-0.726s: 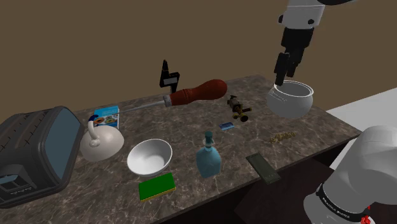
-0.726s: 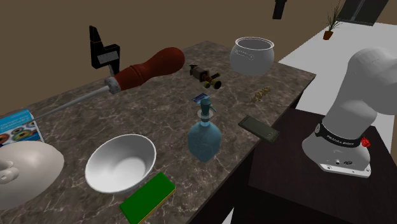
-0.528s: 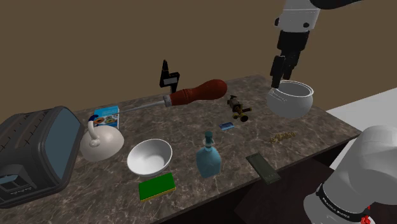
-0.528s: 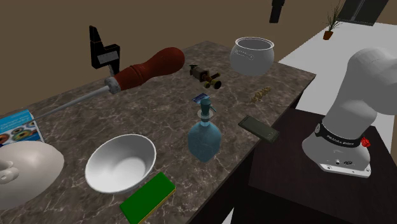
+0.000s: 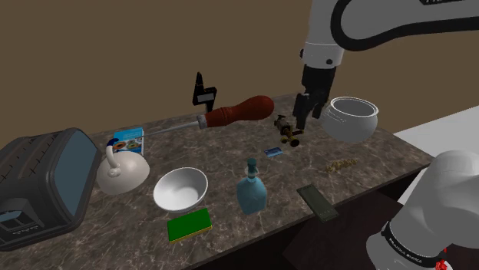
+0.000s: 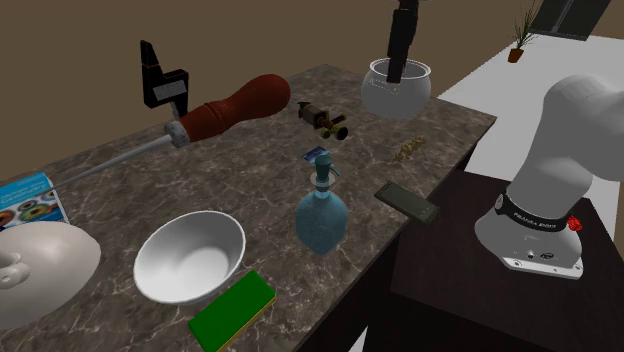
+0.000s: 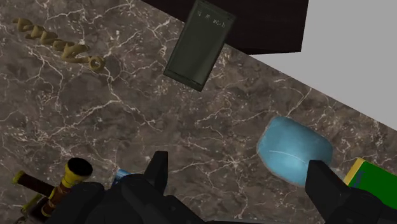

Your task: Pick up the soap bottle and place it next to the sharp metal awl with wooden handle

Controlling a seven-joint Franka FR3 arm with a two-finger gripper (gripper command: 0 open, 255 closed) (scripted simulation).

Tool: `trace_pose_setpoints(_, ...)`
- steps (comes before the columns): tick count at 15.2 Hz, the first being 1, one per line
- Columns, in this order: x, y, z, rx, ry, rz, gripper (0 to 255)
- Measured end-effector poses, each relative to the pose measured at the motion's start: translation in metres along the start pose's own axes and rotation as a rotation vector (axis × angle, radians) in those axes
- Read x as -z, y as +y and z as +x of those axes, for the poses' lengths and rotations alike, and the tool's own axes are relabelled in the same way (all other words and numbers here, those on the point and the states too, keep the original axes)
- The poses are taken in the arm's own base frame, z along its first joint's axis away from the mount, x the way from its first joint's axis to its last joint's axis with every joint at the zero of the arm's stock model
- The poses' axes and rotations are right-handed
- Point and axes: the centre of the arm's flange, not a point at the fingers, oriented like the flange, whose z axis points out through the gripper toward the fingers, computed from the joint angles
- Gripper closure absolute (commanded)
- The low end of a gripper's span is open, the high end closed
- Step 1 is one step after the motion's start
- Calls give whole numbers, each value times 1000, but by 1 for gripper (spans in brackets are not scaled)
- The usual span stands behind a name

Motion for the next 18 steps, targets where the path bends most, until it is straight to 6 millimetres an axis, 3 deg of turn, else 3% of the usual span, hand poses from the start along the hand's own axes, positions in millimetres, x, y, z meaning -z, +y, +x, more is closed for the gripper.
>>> trace_pose_setpoints(13, -88, -117, 67, 16, 1, 62, 0)
trace_pose_setpoints(15, -98, -130, 72, 17, 1, 67, 0)
trace_pose_setpoints(18, -113, -133, 73, 17, 1, 69, 0)
